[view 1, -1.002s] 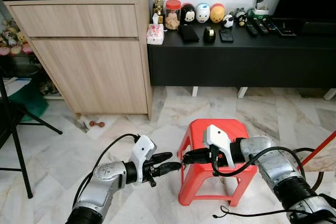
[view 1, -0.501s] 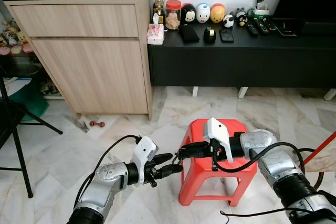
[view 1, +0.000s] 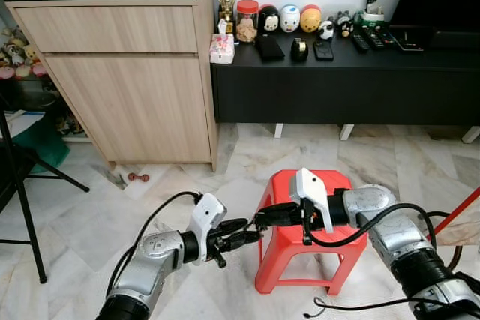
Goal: Hang keys on a hook
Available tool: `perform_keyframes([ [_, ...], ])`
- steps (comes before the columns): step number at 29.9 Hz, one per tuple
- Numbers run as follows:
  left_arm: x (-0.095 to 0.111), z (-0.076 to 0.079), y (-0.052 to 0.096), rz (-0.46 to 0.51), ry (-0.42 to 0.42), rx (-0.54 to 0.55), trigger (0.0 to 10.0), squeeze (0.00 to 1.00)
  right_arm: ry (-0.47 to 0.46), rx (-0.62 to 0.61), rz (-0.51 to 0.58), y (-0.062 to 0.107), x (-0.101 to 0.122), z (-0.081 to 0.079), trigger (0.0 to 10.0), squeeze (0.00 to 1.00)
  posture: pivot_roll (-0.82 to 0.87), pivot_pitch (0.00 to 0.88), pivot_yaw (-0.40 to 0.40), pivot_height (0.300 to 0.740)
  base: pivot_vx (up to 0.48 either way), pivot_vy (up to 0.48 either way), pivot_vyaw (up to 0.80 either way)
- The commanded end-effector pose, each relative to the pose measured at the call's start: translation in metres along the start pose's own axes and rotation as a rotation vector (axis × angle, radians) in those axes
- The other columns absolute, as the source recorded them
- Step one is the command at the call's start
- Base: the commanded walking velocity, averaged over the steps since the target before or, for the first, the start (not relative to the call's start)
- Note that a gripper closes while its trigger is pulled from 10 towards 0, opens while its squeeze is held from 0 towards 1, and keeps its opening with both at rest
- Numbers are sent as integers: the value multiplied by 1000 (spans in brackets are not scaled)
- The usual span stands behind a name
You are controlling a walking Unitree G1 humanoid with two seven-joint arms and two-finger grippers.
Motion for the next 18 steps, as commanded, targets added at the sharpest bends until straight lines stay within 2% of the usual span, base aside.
perform_keyframes([
  [1,7,2,-1,0,-27,-11,0,0,10,-2,8,3,3,0,10000,0,101,67,-54,740,0,0,0],
  [18,7,2,2,3,-42,-12,0,0,-11,6,-14,3,-5,-4,10000,0,104,67,-52,740,0,0,0],
])
Point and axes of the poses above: a point about 5 cm out from each wrist's last joint towards the gripper, its own y axis pointing back from the gripper into the wrist, its own x axis along the axis of the wrist's last joint, z = x × y, the point moved 4 cm from there along -y, pointing out of the wrist towards the gripper, and after that the axes turned 12 degrees about y, right-handed, at the moved point
